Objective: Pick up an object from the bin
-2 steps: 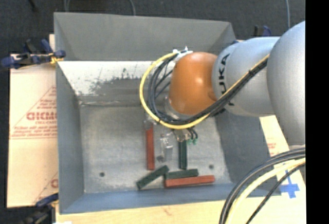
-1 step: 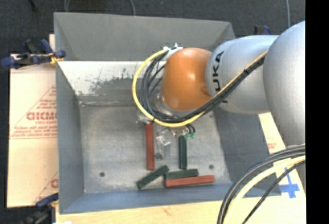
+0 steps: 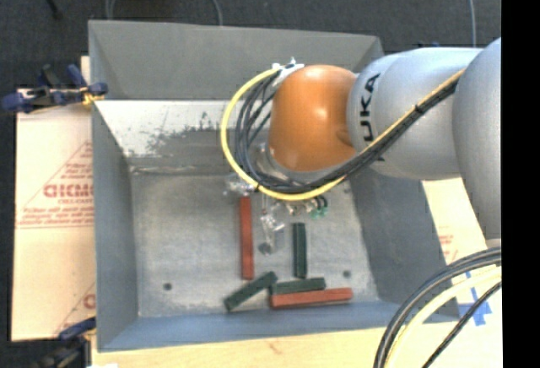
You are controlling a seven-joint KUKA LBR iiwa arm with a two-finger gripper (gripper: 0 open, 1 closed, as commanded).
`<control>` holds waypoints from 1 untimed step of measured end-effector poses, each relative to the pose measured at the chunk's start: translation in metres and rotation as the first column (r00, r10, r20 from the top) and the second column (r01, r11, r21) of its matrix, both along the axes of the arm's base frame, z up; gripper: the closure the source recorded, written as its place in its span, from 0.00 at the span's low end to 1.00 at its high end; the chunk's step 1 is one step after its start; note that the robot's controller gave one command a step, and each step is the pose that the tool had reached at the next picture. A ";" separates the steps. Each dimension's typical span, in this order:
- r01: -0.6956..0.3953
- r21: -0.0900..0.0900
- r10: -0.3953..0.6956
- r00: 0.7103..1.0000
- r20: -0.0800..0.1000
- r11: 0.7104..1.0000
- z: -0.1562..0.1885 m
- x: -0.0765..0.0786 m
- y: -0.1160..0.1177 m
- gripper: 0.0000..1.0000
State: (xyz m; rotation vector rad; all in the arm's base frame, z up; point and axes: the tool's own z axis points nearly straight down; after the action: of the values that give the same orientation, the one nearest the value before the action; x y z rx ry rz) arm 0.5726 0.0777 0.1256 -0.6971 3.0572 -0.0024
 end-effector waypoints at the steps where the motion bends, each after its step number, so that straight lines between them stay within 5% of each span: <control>1: -0.229 -0.001 0.229 0.973 0.000 0.973 -0.043 0.007 -0.001 0.00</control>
Offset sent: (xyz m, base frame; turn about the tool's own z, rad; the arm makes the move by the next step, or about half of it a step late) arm 0.0135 0.0032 -0.0556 -0.4281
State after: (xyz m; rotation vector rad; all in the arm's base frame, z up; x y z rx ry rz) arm 0.5800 0.0762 0.0825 -1.0456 2.9567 -0.0035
